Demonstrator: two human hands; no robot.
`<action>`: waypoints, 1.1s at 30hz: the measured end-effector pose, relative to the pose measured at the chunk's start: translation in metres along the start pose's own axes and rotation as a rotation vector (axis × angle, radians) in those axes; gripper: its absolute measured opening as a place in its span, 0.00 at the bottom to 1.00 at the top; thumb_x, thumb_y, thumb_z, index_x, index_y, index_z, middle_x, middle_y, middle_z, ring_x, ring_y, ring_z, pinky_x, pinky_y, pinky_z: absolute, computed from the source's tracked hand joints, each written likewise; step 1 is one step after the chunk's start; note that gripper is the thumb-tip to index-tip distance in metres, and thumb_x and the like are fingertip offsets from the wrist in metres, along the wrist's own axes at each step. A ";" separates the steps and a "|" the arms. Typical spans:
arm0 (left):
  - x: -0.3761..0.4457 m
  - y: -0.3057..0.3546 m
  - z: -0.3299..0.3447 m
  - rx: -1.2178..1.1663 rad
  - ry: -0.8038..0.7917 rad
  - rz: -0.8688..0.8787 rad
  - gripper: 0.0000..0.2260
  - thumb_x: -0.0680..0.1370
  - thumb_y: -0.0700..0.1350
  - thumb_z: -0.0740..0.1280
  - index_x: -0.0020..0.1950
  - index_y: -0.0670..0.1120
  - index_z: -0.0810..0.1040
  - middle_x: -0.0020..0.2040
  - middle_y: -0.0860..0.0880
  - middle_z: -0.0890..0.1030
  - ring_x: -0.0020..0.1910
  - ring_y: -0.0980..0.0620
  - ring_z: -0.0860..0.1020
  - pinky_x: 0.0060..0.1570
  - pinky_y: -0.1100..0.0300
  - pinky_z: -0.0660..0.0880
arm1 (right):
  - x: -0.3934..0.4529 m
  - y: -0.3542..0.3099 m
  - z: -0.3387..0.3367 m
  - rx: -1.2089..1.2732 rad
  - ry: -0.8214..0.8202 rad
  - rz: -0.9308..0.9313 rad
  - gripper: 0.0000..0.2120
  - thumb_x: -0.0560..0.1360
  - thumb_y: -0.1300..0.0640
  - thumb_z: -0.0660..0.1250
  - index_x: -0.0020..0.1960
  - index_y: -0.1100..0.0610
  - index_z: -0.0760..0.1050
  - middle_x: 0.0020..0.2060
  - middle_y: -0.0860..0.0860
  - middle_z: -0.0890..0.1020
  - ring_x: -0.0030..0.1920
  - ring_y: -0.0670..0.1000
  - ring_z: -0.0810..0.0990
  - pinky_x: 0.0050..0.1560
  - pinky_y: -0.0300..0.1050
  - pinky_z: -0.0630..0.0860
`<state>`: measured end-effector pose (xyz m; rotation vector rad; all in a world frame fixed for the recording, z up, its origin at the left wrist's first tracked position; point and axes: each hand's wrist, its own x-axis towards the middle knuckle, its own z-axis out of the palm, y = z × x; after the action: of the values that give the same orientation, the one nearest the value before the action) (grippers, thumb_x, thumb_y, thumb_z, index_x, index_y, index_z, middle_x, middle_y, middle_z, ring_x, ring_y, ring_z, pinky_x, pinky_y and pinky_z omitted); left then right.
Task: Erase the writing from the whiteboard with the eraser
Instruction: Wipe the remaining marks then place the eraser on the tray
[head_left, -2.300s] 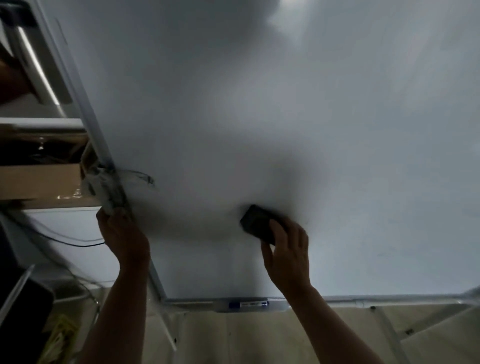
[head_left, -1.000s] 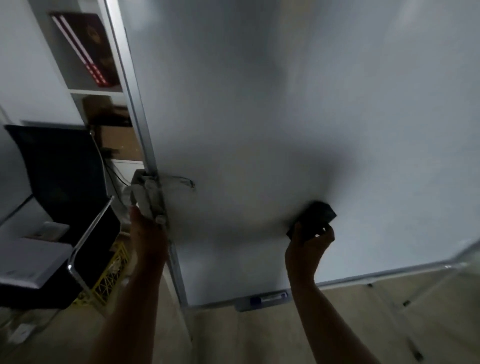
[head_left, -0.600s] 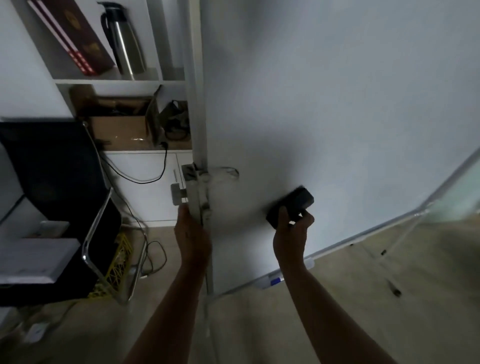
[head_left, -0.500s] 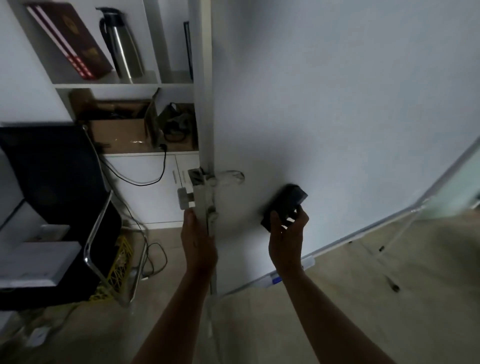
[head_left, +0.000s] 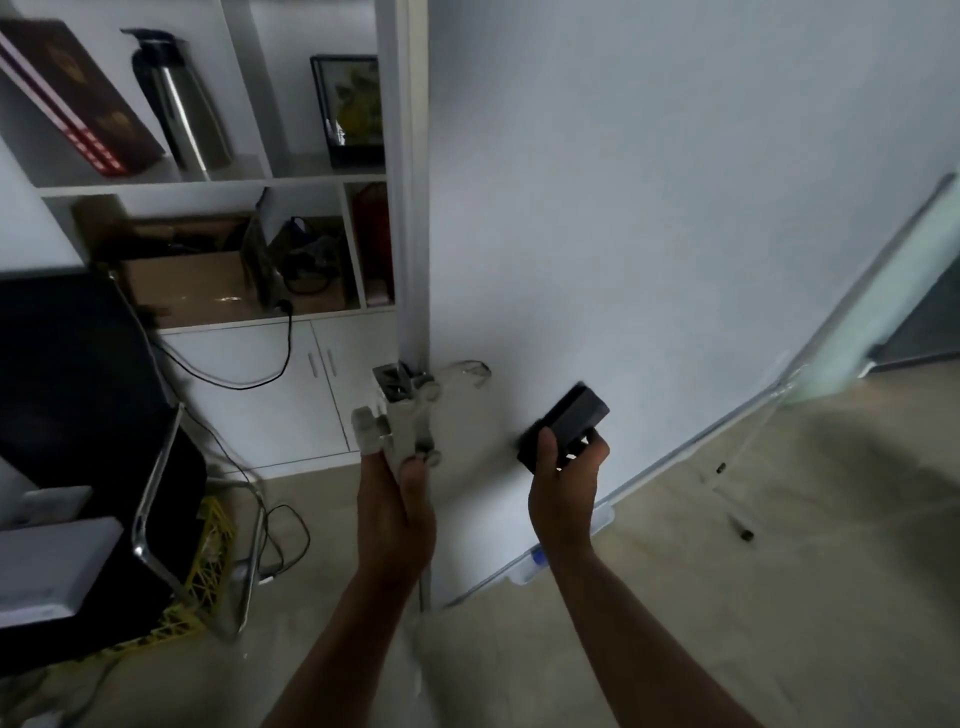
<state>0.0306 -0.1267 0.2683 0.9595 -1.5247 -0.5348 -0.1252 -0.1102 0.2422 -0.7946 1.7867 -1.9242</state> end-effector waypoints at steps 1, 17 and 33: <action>-0.003 0.000 -0.002 -0.035 -0.028 -0.012 0.33 0.80 0.61 0.51 0.61 0.29 0.69 0.48 0.40 0.76 0.43 0.53 0.72 0.44 0.66 0.70 | -0.004 0.002 0.000 -0.011 0.015 -0.009 0.16 0.80 0.56 0.63 0.65 0.55 0.63 0.54 0.44 0.75 0.53 0.40 0.77 0.52 0.39 0.76; -0.020 -0.012 -0.031 -0.108 -0.330 -0.184 0.28 0.68 0.63 0.71 0.53 0.39 0.76 0.43 0.48 0.82 0.41 0.53 0.81 0.37 0.60 0.79 | -0.057 0.015 0.014 -0.126 0.213 0.276 0.20 0.80 0.43 0.61 0.68 0.51 0.69 0.40 0.47 0.78 0.42 0.45 0.78 0.44 0.38 0.76; -0.024 -0.002 -0.033 0.083 -0.241 -0.392 0.19 0.74 0.49 0.70 0.60 0.41 0.72 0.41 0.49 0.82 0.35 0.51 0.79 0.36 0.59 0.74 | -0.030 -0.009 0.023 -0.103 0.328 0.116 0.15 0.82 0.48 0.57 0.66 0.53 0.65 0.49 0.50 0.79 0.47 0.49 0.78 0.42 0.31 0.71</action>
<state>0.0618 -0.1026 0.2591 1.3079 -1.5858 -0.8974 -0.0872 -0.1076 0.2480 -0.4115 2.0848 -1.9874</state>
